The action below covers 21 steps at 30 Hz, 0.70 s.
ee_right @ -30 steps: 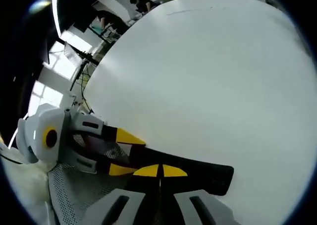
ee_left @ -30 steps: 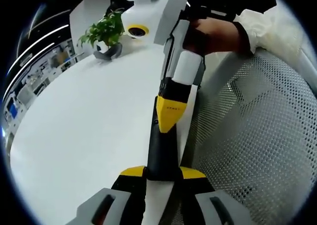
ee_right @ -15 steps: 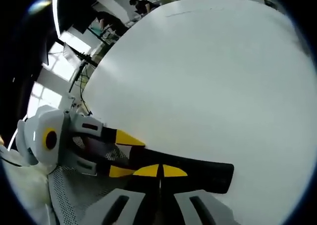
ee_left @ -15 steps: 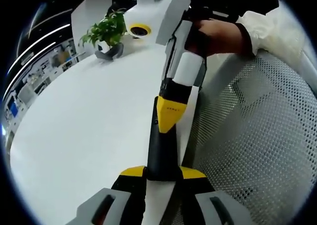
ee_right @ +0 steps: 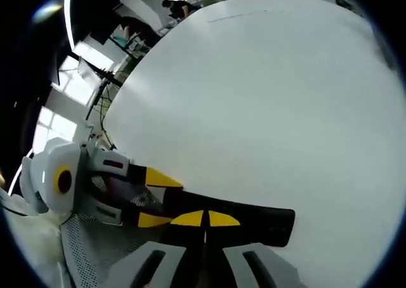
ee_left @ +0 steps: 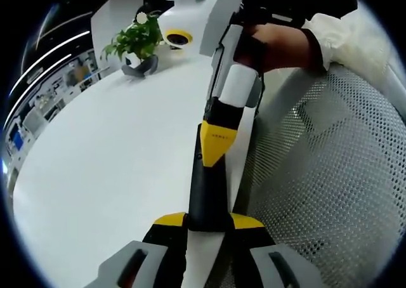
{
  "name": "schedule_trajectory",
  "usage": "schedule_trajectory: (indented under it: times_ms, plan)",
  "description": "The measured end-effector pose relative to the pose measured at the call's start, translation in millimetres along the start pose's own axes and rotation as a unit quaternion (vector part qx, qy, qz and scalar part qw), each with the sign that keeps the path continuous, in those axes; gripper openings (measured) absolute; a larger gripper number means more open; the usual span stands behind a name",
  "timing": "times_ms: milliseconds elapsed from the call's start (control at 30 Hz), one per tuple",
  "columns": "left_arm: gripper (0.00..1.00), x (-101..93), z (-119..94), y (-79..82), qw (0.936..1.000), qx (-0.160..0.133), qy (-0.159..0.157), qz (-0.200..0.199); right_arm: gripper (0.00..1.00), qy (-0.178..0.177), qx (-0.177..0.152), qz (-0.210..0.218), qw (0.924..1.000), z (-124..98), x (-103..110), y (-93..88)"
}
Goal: Press the specified remote control buttons in sequence, fully releasing each button before pressing the next.
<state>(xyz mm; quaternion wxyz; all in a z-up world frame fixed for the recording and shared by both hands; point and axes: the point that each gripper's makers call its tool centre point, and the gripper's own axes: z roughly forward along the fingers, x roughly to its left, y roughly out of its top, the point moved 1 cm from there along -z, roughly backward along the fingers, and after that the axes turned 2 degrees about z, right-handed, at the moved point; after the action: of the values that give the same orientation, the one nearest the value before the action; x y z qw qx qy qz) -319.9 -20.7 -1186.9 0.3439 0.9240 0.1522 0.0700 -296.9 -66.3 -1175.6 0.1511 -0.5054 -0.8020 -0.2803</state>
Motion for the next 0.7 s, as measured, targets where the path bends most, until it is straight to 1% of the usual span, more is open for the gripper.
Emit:
schedule_trajectory:
  times_ms: [267,400,567,700]
  plan:
    - [0.24,0.5,0,0.3,1.0000,-0.002,0.000,0.000,0.00,-0.004,-0.006,-0.008,0.9999,1,-1,0.7]
    - [0.24,0.2,0,0.6,1.0000,-0.002,0.000,-0.001,0.00,-0.001,-0.002,-0.008,1.0000,0,0,0.7]
    - [0.24,0.4,0,0.3,1.0000,-0.003,0.000,-0.001,0.00,0.004,0.000,0.003,1.0000,-1,0,0.9]
    - [0.24,0.2,0,0.3,1.0000,-0.003,0.000,-0.001,0.00,0.026,-0.002,-0.002,0.9997,1,9,1.8]
